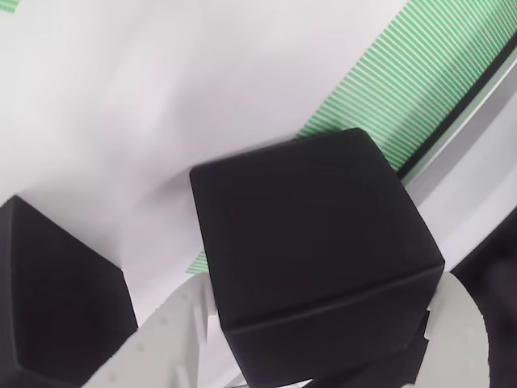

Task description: Stack 3 Blocks on the chosen place.

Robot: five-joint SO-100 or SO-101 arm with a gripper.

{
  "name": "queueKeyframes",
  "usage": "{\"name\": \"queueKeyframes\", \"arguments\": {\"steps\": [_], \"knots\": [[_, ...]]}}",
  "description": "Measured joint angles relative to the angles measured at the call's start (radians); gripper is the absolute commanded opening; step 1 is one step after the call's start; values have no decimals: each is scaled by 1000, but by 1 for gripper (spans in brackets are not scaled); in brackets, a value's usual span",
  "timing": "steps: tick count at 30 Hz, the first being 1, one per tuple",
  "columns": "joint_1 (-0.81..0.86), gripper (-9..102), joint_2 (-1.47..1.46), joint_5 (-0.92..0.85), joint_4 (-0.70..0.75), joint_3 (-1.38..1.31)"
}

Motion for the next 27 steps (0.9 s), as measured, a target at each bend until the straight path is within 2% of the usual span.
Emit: {"name": "queueKeyframes", "arguments": {"steps": [14, 27], "knots": [[-5, 22, 31, -12, 11, 23], [-48, 22, 322, -95, -11, 437]]}}
